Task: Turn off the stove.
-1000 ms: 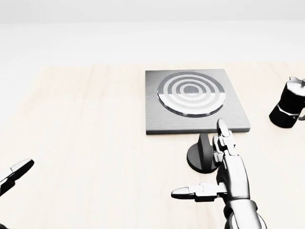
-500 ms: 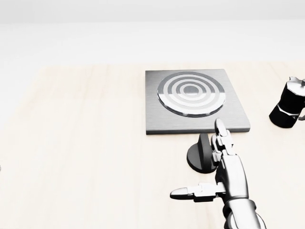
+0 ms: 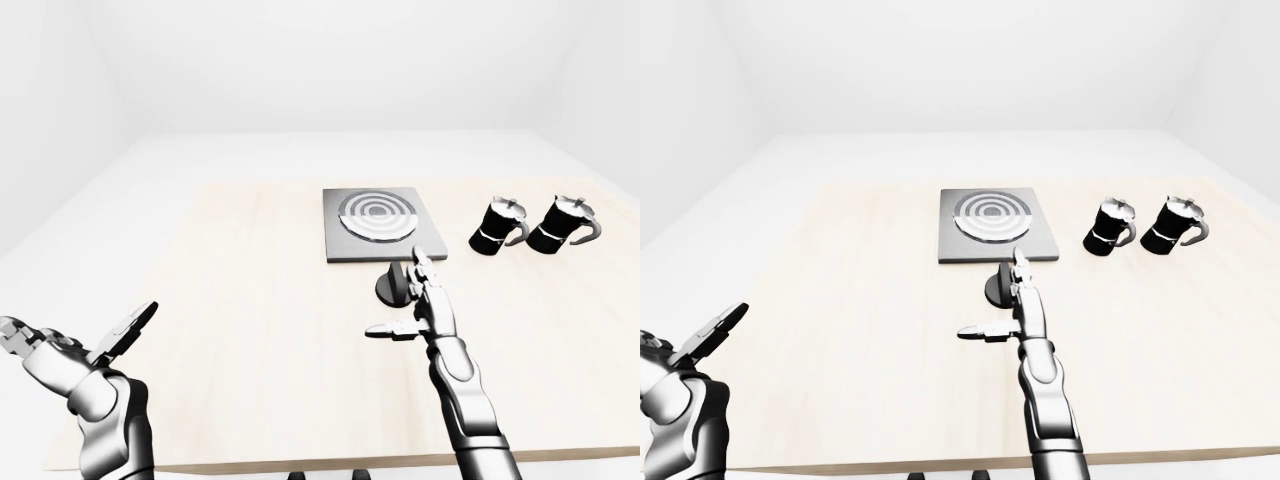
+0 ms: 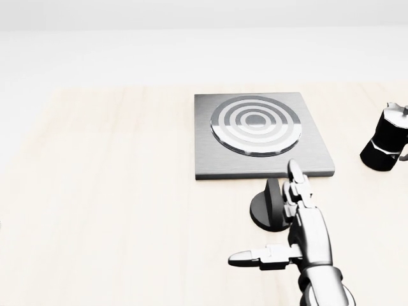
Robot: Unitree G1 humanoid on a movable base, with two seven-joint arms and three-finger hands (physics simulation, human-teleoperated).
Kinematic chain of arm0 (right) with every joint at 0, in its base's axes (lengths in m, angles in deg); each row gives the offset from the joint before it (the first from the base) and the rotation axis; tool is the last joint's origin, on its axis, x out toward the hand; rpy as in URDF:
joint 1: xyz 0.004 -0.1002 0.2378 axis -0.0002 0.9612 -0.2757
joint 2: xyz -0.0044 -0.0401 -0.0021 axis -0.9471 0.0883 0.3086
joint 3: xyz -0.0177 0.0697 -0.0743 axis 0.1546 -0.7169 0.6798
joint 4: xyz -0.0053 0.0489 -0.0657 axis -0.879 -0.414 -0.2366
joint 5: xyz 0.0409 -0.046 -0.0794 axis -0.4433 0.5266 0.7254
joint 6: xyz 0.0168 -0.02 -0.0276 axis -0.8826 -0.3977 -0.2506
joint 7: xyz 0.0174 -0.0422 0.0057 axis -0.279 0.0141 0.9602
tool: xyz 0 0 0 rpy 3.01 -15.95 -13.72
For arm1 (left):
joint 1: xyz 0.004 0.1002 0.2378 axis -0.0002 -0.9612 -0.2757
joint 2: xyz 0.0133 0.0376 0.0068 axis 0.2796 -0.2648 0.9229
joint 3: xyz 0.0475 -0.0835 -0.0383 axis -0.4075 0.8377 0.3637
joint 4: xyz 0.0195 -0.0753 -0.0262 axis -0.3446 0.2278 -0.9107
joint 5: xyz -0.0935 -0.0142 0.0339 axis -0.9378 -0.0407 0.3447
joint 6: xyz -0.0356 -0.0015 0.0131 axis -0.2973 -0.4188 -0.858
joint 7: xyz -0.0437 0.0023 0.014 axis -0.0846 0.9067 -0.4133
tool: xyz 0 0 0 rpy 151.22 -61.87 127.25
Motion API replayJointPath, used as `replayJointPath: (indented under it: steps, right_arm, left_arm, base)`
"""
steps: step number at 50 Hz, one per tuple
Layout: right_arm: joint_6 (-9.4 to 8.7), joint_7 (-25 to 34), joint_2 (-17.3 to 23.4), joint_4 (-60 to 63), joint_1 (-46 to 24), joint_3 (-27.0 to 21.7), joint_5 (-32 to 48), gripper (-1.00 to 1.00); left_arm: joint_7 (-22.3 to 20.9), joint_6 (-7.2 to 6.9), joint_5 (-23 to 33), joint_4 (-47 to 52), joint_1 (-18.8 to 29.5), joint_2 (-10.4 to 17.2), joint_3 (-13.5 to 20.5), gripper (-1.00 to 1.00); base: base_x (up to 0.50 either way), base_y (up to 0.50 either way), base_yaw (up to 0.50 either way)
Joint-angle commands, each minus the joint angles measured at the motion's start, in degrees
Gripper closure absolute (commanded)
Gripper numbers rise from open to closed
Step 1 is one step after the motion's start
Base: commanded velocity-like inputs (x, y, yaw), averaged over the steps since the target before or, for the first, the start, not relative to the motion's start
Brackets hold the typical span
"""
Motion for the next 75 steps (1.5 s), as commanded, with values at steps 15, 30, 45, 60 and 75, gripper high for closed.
replayJointPath:
  steps: [15, 30, 45, 60, 75]
  right_arm:
    - [-0.02, -1.0, 0.0, 0.1, 1.2, -0.7, -1.2, -1.0]
    - [-2.69, -1.7, 0.0, 2.7, 1.3, -0.7, -1.3, -1.0]
    - [3.27, 0.0, 0.3, -4.8, 0.5, -2.3, -4.1, -1.0]
    - [5.01, -1.0, 1.2, -14.9, -3.6, -2.4, -4.4, -1.0]
    - [5.01, -0.4, 1.0, -21.6, -5.8, -2.1, -5.4, -1.0]
  left_arm:
    - [0.0, 0.59, -0.3, -0.8, 0.1, 0.3, -0.1, -1.0]
    - [0.0, -0.2, -0.2, 0.1, -0.2, 0.1, 0.0, -1.0]
    - [0.0, -0.75, -0.5, 0.6, -0.3, 0.1, 0.4, -1.0]
    - [0.0, -0.29, -0.6, -0.1, 0.2, 0.1, 0.2, -1.0]
    - [0.0, 0.68, -0.3, -0.3, 0.0, 0.2, -0.1, -1.0]
  base:
    - [0.0, 0.0, 0.0]
    - [0.0, 0.0, 0.0]
    - [0.0, 0.0, 0.0]
    - [0.0, 0.0, 0.0]
    - [0.0, 0.0, 0.0]
